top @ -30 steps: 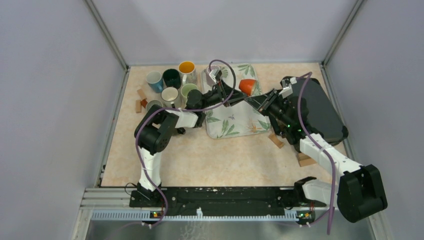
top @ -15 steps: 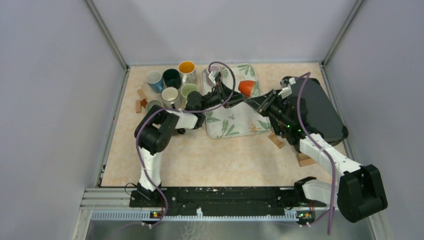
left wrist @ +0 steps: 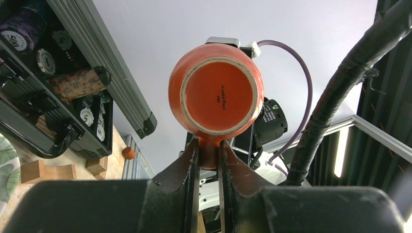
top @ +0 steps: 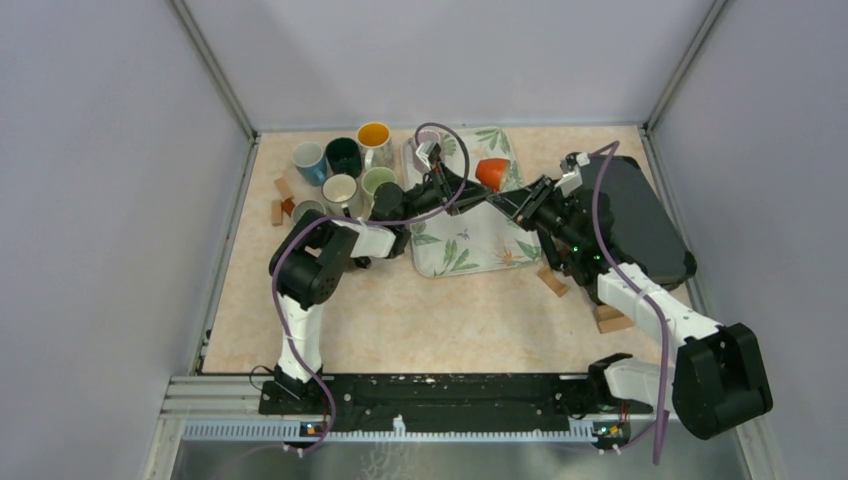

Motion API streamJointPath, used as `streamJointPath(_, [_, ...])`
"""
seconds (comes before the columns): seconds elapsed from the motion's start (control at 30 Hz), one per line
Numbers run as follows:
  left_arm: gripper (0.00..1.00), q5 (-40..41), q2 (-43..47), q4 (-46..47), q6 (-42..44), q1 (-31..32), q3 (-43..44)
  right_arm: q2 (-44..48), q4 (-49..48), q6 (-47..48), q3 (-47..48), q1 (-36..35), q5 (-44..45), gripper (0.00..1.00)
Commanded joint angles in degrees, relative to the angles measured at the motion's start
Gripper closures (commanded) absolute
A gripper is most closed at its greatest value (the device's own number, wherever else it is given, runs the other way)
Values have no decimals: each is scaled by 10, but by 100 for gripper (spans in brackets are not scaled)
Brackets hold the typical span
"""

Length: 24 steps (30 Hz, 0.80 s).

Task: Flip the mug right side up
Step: Turn over the cup on the tray.

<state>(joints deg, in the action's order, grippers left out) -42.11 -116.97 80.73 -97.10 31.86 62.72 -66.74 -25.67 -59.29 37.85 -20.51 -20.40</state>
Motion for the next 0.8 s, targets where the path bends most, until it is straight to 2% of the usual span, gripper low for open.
streamJointPath(0.0, [100, -37, 10, 69, -8, 21, 5, -16, -20, 4, 30, -6, 31, 74])
streamJointPath(0.33, [100, -43, 10, 65, -6, 23, 5, -16, -24, -3, 26, -6, 49, 77])
streamJointPath(0.4, [100, -43, 10, 65, -5, 24, 2, -18, -24, -1, 30, -7, 52, 84])
streamJointPath(0.5, [100, -45, 8, 66, -2, 24, -2, -22, -12, 14, 38, -8, 53, 100])
streamJointPath(0.57, [100, -44, 6, 59, 3, 24, -5, -20, 3, 29, 43, -12, 57, 100])
streamJointPath(0.63, [93, -41, 4, 48, 11, 24, -8, -19, 21, 45, 47, -16, 66, 100])
streamJointPath(0.77, [86, -35, -13, 24, 26, 23, -1, -21, 51, 78, 50, -22, 94, 100])
